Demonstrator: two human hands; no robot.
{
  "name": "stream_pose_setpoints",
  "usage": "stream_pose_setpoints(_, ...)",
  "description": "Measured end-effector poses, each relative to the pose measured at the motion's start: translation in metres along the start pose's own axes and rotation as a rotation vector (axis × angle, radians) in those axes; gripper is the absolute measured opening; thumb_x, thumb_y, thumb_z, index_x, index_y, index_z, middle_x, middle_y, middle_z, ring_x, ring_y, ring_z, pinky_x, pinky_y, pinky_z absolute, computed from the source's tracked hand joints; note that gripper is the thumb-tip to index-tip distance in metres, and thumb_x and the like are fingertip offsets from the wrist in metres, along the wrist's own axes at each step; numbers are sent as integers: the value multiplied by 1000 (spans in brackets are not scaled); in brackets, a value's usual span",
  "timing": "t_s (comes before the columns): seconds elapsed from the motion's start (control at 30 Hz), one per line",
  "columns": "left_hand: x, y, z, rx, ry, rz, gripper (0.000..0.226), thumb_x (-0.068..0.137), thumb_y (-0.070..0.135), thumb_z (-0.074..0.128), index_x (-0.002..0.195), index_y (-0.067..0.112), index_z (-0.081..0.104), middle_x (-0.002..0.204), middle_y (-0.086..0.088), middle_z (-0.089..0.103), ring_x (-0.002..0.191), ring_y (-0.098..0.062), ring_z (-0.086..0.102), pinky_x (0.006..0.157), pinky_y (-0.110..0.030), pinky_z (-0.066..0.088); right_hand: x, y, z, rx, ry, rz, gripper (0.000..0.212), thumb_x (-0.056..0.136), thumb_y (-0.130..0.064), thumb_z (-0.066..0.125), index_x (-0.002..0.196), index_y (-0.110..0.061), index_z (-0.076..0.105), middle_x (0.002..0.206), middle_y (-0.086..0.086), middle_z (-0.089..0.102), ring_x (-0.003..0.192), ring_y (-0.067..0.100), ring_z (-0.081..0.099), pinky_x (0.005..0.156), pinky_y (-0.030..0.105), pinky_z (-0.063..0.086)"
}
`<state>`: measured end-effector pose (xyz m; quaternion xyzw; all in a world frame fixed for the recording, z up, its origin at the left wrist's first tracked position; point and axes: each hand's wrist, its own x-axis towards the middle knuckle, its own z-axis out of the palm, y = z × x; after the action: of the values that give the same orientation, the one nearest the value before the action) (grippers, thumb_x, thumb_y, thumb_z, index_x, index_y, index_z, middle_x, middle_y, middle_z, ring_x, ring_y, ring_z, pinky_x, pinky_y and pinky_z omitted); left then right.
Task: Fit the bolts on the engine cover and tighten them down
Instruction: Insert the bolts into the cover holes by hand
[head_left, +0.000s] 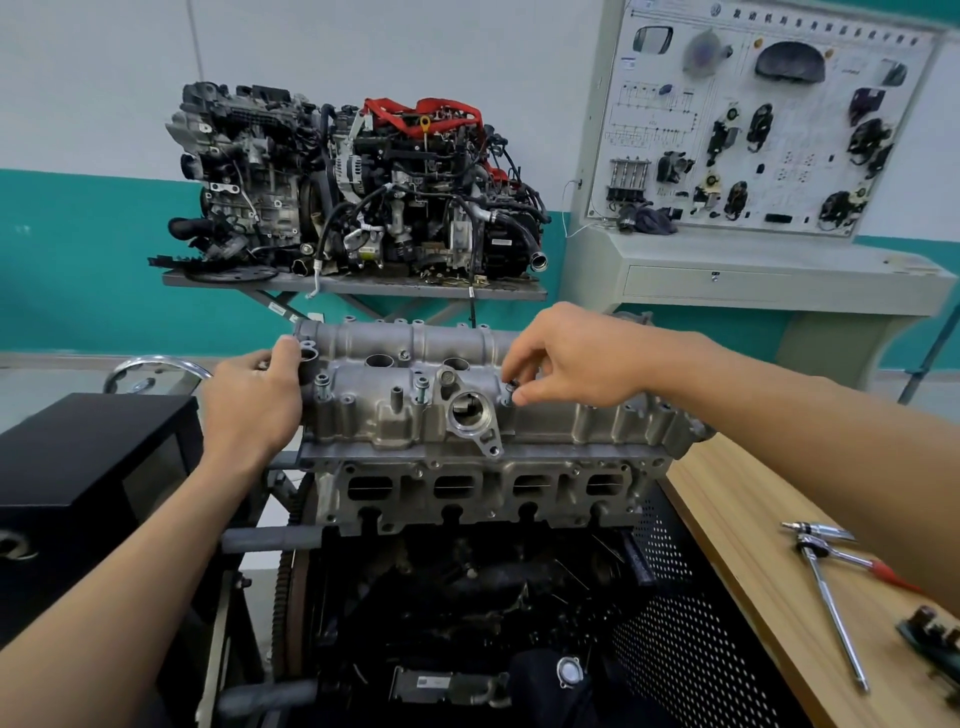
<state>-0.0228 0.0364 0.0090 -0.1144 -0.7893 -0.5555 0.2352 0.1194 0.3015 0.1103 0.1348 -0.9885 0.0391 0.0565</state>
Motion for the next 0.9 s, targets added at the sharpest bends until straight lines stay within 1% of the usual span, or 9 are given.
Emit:
stream_pose_setpoints(0.13, 0, -1, 0, -3, -6, 9, 48, 93, 44, 42, 57, 17, 25, 54, -2, 27, 56, -25, 25, 56, -39, 22, 5, 0, 6, 77, 3, 46, 9, 93, -22, 69, 91, -16, 75, 68, -10, 72, 58, 3, 67, 61, 15, 51)
stream_pose_setpoints(0.27, 1, -1, 0, -10, -8, -3, 47, 91, 46, 42, 57, 17, 26, 54, -2, 29, 55, -24, 25, 55, -39, 23, 14, -12, 11, -290, -40, 87, 43, 102, -40, 50, 76, -8, 63, 65, 5, 64, 61, 24, 61, 60, 35, 50)
stream_pose_setpoints(0.33, 1, 0, 0, -16, -15, -7, 46, 90, 45, 42, 57, 17, 26, 54, -1, 29, 55, -23, 25, 54, -39, 22, 15, -18, 14, -436, -36, 99, 51, 105, -45, 37, 68, -12, 51, 64, 3, 50, 56, 21, 50, 53, 36, 40)
stream_pose_setpoints(0.43, 1, 0, 0, -25, -22, -12, 45, 88, 45, 43, 58, 17, 27, 54, -2, 29, 55, -23, 25, 54, -38, 22, 12, -22, 15, -531, 0, 102, 50, 105, -49, 27, 65, -22, 37, 66, -4, 38, 55, 13, 38, 59, 33, 35)
stream_pose_setpoints(0.53, 2, -1, -1, -7, -17, -8, 45, 88, 45, 42, 58, 16, 27, 55, -3, 29, 55, -23, 25, 54, -39, 23, 13, -19, 6, -441, 11, 70, 34, 97, -56, 44, 83, -26, 52, 73, -7, 50, 64, 15, 50, 60, 32, 41)
stream_pose_setpoints(0.6, 2, -1, -1, 8, -9, -2, 46, 89, 45, 42, 58, 16, 26, 54, -1, 29, 54, -23, 25, 54, -39, 23, 13, -16, -4, -263, -89, 65, 22, 89, -47, 64, 103, -29, 63, 78, -15, 56, 69, 8, 54, 67, 31, 46)
stream_pose_setpoints(0.73, 1, 0, -1, 0, -16, -14, 47, 90, 46, 42, 57, 17, 25, 51, 1, 28, 52, -22, 24, 53, -39, 23, 18, -10, -9, -211, -168, 36, 12, 90, -32, 70, 91, -21, 72, 67, -15, 59, 63, 1, 54, 67, 28, 47)
stream_pose_setpoints(0.83, 0, 1, -2, 8, -17, -19, 47, 91, 47, 42, 59, 16, 26, 53, 0, 29, 54, -23, 25, 54, -39, 23, 22, -8, -3, -323, -107, 18, 50, 98, -46, 54, 59, -15, 56, 52, -2, 49, 50, 16, 44, 54, 32, 41)
stream_pose_setpoints(0.9, 1, 1, -3, 17, -28, -21, 47, 91, 49, 41, 60, 15, 30, 54, -2, 31, 54, -22, 27, 54, -39, 25, 22, -4, -2, -305, -52, 14, 57, 98, -53, 49, 57, -15, 51, 49, -2, 45, 47, 16, 41, 51, 31, 39)
